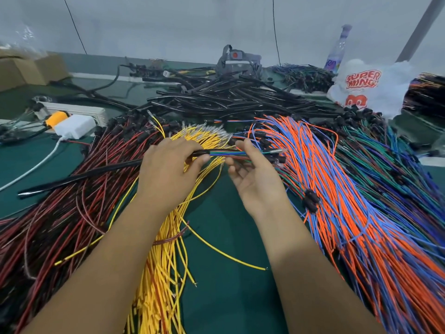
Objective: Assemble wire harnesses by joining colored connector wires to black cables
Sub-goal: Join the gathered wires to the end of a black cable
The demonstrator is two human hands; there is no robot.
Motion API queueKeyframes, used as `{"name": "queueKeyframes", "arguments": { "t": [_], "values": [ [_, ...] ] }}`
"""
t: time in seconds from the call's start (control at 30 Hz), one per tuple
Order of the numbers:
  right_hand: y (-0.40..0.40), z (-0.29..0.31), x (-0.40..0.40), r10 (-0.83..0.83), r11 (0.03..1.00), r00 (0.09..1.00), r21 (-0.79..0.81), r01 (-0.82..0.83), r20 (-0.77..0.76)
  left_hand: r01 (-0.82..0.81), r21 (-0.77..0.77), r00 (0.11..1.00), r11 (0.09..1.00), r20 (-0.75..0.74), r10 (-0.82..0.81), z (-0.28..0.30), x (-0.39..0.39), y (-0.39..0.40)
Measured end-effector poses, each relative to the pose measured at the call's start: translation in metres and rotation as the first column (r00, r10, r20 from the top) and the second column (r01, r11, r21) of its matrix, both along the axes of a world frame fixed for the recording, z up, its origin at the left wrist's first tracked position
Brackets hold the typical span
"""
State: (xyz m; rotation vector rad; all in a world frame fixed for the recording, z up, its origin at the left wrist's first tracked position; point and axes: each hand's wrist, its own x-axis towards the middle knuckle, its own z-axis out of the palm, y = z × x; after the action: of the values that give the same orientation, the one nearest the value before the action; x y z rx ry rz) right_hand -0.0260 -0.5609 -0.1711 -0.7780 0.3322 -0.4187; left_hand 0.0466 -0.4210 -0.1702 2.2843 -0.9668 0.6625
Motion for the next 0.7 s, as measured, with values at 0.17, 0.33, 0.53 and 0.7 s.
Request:
{"name": "queueKeyframes", "arguments": {
  "t": [0.17,0.33,0.53,0.7],
  "values": [
    [-0.003,0.0,0.003,-0.044,0.999,0.998,-0.023,0.045,0.05,-0.047,0.068,0.988,0.997,-0.141,0.056,-0.005,0.0,0.004],
    [-0.005,0.002,0.004,-0.043,0.998,0.998,-0.048,0.045,0.049,-0.058,0.11,0.984,0.992,-0.162,0.076,-0.007,0.0,0.007],
    [0.017,-0.001,0.008,-0.066,0.936,0.998,-0.347,0.066,0.011,-0.007,0.184,0.995,0.983,-0.097,0.025,-0.007,-0.003,0.005],
    [0.02,-0.001,0.006,0.064,0.956,0.998,-0.286,-0.061,-0.001,0.033,0.124,0.998,0.992,-0.064,-0.025,-0.005,-0.006,0.002]
  ]
}}
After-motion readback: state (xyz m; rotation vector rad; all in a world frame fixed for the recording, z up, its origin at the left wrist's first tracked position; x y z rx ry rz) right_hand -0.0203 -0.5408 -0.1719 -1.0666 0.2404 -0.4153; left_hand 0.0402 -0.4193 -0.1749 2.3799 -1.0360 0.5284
